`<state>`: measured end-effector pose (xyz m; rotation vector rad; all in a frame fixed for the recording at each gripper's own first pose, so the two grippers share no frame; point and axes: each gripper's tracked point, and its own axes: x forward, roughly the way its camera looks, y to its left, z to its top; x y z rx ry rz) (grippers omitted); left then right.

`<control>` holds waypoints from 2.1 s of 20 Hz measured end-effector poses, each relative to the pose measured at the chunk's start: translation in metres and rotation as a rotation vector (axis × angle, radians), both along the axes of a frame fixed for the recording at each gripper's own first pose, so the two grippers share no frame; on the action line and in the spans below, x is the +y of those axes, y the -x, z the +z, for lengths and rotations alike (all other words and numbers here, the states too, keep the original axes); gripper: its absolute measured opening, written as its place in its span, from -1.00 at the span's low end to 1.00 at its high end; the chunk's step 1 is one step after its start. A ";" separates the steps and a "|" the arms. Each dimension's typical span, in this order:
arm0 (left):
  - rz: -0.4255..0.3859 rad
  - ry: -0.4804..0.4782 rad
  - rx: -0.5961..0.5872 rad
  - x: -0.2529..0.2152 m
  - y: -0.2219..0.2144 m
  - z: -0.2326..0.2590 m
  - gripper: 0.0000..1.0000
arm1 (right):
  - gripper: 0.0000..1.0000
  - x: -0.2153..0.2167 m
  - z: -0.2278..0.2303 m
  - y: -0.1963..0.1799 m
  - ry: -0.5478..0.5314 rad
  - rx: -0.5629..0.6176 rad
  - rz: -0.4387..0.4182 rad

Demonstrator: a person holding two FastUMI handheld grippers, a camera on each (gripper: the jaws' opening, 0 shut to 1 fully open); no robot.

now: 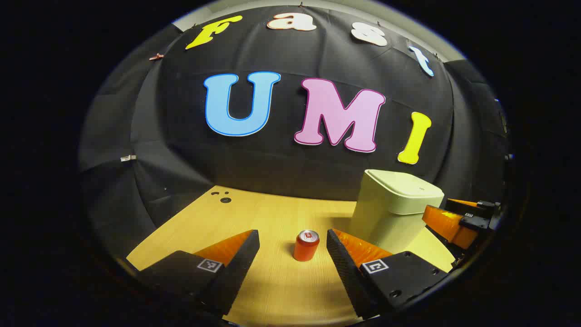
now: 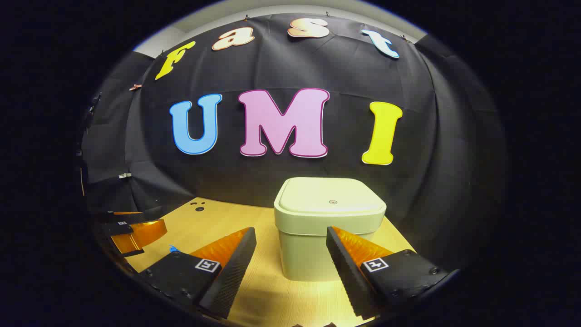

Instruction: Press the lid of the desktop garbage bin to open it, pick up the crumpled paper on the desktop and throw it into the bin, then pick up the pop can on the desktop and drop it into the bin, and finally close the garbage bin lid.

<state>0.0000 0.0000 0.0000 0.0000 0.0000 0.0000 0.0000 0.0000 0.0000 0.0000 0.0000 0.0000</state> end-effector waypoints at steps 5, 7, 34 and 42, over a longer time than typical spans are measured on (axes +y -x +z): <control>-0.007 -0.008 0.023 -0.002 -0.002 -0.006 0.92 | 0.96 0.004 -0.004 0.001 0.013 0.012 0.017; 0.000 -0.017 0.029 0.000 -0.002 -0.009 0.92 | 0.94 0.007 -0.007 0.001 0.017 0.020 0.026; -0.019 -0.025 0.050 0.008 -0.016 -0.019 0.92 | -0.12 0.013 -0.011 -0.007 0.022 0.049 0.061; -0.027 -0.043 0.054 0.008 -0.016 -0.021 0.92 | -0.90 0.033 -0.021 -0.002 0.019 0.084 0.162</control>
